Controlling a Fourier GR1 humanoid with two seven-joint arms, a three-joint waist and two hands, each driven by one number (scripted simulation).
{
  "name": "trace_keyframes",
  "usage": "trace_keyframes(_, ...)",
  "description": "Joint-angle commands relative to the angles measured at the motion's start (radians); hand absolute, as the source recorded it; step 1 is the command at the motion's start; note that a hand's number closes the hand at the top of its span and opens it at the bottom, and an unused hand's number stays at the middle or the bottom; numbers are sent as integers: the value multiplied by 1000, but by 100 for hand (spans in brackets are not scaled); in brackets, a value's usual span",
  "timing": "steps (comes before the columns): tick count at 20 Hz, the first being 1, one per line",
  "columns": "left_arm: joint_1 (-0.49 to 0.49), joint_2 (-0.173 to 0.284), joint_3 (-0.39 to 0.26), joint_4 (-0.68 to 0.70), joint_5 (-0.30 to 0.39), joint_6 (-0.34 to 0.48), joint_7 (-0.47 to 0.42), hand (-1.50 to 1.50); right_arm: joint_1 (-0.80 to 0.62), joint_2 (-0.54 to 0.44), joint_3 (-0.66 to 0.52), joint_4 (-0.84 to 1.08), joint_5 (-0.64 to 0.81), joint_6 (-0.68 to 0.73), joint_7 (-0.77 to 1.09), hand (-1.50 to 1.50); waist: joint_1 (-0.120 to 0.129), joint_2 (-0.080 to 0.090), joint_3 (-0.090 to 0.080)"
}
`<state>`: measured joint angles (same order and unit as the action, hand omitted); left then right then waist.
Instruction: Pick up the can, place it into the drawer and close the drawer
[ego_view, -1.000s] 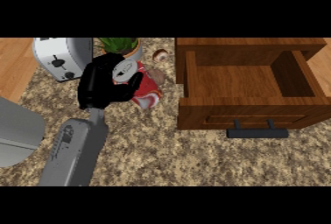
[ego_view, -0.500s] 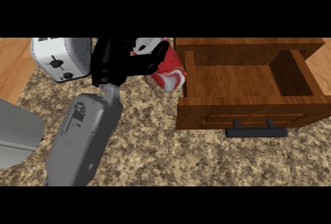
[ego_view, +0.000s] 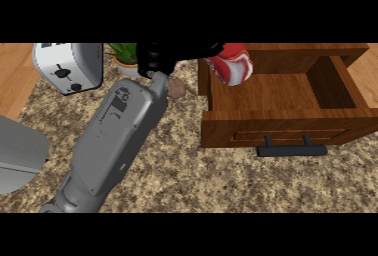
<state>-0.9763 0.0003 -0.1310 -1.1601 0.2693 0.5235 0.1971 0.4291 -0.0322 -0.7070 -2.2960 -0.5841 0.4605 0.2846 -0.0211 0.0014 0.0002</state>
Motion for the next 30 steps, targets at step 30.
trace_keyframes(30,-441,0,-268,650,509,122,-273,150,-120,-31,12,69,43,-2,11,-150,-53,15,2)
